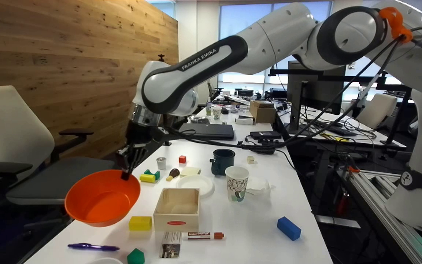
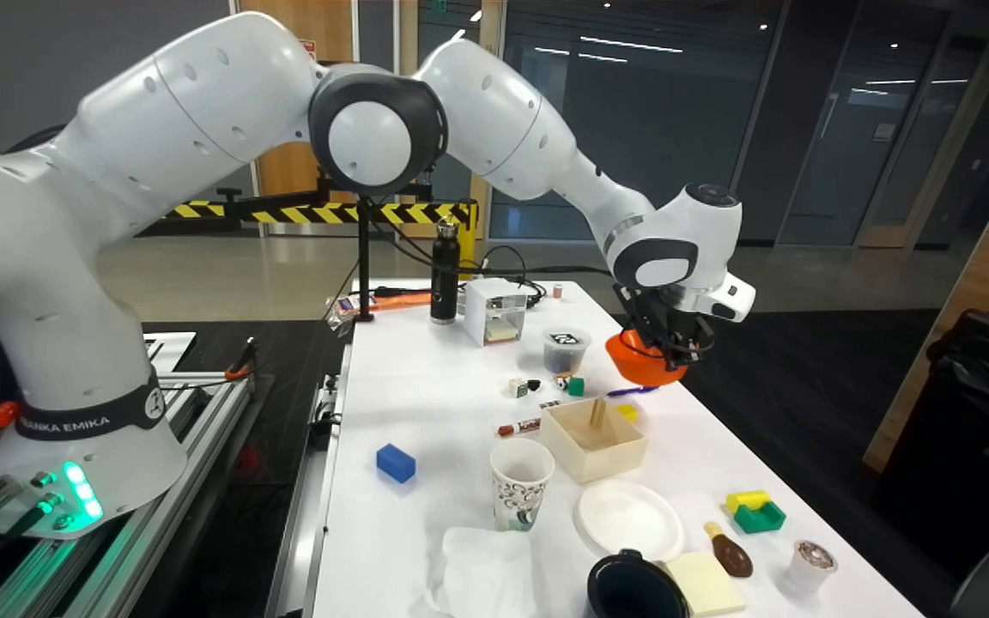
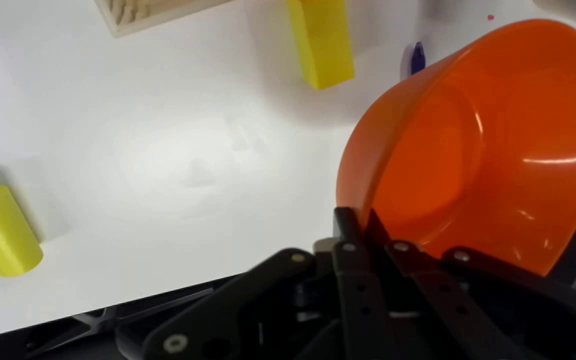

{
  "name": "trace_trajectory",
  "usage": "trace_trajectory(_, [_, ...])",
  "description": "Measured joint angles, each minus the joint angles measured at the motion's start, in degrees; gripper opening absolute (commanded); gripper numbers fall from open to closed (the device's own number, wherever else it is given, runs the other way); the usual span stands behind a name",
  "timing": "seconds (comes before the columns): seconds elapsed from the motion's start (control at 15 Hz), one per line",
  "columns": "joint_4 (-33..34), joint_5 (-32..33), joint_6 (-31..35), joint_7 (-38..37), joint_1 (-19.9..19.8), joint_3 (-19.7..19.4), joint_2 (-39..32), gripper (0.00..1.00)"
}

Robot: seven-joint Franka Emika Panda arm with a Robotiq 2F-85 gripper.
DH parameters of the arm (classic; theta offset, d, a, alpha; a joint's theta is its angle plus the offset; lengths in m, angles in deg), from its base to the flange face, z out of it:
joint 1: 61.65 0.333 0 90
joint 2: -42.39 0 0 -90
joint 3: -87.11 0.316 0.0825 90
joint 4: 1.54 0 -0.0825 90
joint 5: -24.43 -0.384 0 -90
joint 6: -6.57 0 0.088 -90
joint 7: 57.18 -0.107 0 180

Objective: Move the bowl to the right

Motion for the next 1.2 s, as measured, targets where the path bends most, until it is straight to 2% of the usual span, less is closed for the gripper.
trace_trajectory(0.67, [1.8, -2.3, 6.8, -7.0, -0.7, 0.7, -4.0, 0.01])
trace_trajectory(1.2, [3.1, -2.4, 7.8, -9.8, -0.9, 0.7, -6.5, 0.01])
